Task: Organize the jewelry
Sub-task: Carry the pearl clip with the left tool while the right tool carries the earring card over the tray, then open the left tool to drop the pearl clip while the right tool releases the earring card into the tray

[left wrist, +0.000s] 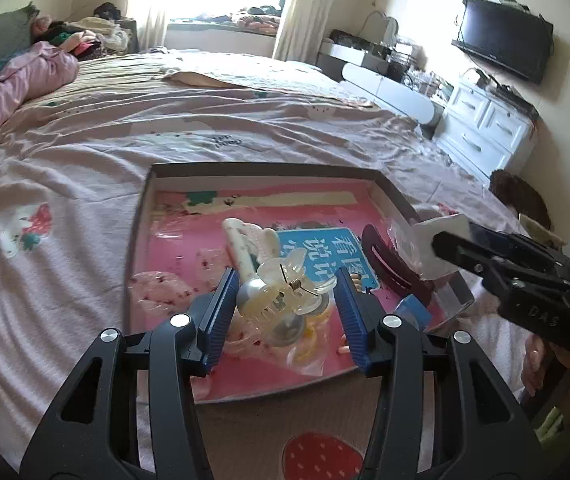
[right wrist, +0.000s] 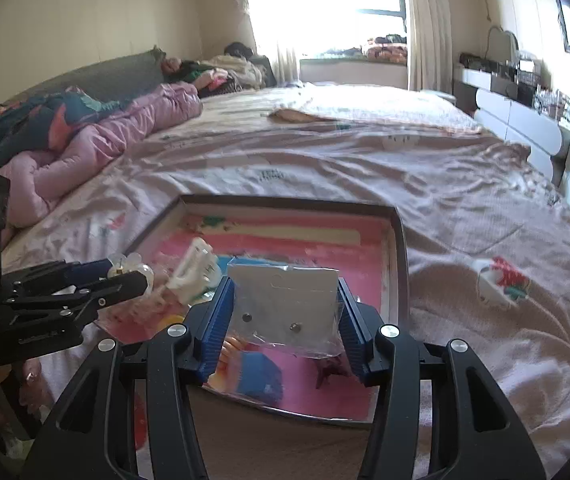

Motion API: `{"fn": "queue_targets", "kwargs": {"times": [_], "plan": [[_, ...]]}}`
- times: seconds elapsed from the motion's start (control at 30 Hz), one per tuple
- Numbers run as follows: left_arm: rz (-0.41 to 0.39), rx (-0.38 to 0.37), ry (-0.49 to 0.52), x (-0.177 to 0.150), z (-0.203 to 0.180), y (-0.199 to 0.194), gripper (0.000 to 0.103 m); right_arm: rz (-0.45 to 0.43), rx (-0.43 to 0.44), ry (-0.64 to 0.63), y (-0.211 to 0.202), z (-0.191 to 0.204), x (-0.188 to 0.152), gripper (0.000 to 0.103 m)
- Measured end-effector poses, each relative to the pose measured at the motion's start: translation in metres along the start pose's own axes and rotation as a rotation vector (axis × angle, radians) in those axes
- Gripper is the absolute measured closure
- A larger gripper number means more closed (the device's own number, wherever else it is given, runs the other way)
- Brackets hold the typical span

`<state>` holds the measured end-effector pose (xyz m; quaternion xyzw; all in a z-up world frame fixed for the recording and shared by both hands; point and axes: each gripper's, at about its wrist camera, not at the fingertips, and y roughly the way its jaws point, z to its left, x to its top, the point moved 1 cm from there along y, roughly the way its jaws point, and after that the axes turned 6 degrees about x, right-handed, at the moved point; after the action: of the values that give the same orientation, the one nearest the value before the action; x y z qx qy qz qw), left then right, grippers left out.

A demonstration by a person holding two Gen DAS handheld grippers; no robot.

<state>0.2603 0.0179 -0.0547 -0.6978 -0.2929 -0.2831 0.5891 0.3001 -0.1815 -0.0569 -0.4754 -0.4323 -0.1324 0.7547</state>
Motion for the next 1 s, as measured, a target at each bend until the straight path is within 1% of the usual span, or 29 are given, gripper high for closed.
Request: {"fn": "queue_targets", "kwargs": {"times": [0.2, 0.33, 0.47, 0.57, 0.6, 0.63, 0.73, 0.8, 0.9, 0.97, 1.0], "plan": [[0.036, 0.008, 0.022, -0.005, -0.006, 0.016, 0.062, 0.063, -0.019, 0.016, 0.023, -0.012, -0.011, 0.055], [0.057, 0.020, 0.026, -0.010, -0.007, 0.022, 0.062, 0.089, -0.023, 0.038, 0.031, -0.017, -0.016, 0.054], [0.068, 0.024, 0.028, -0.012, -0.007, 0.022, 0.062, 0.089, -0.013, 0.042, 0.031, -0.016, -0.017, 0.048], [0.072, 0.027, 0.031, -0.013, -0.008, 0.022, 0.062, 0.085, -0.011, 0.043, 0.028, -0.015, -0.018, 0.046], [0.073, 0.027, 0.033, -0.013, -0.009, 0.022, 0.062, 0.081, -0.010, 0.050, 0.026, -0.015, -0.018, 0.043], [0.073, 0.027, 0.034, -0.014, -0.009, 0.021, 0.061, 0.077, -0.007, 0.057, 0.024, -0.016, -0.018, 0.043], [0.063, 0.029, 0.039, -0.014, -0.012, 0.017, 0.051, 0.067, -0.003, 0.067, 0.018, -0.016, -0.018, 0.041], [0.056, 0.032, 0.040, -0.014, -0.013, 0.014, 0.049, 0.054, -0.006, 0.075, 0.011, -0.017, -0.017, 0.037], [0.048, 0.036, 0.036, -0.013, -0.014, 0.007, 0.048, 0.029, 0.001, 0.090, -0.002, -0.018, -0.018, 0.034], [0.040, 0.038, 0.034, -0.013, -0.015, 0.002, 0.041, 0.009, 0.004, 0.092, -0.012, -0.017, -0.019, 0.030], [0.032, 0.040, 0.032, -0.013, -0.015, -0.002, 0.040, 0.003, 0.002, 0.091, -0.016, -0.017, -0.019, 0.028]]}}
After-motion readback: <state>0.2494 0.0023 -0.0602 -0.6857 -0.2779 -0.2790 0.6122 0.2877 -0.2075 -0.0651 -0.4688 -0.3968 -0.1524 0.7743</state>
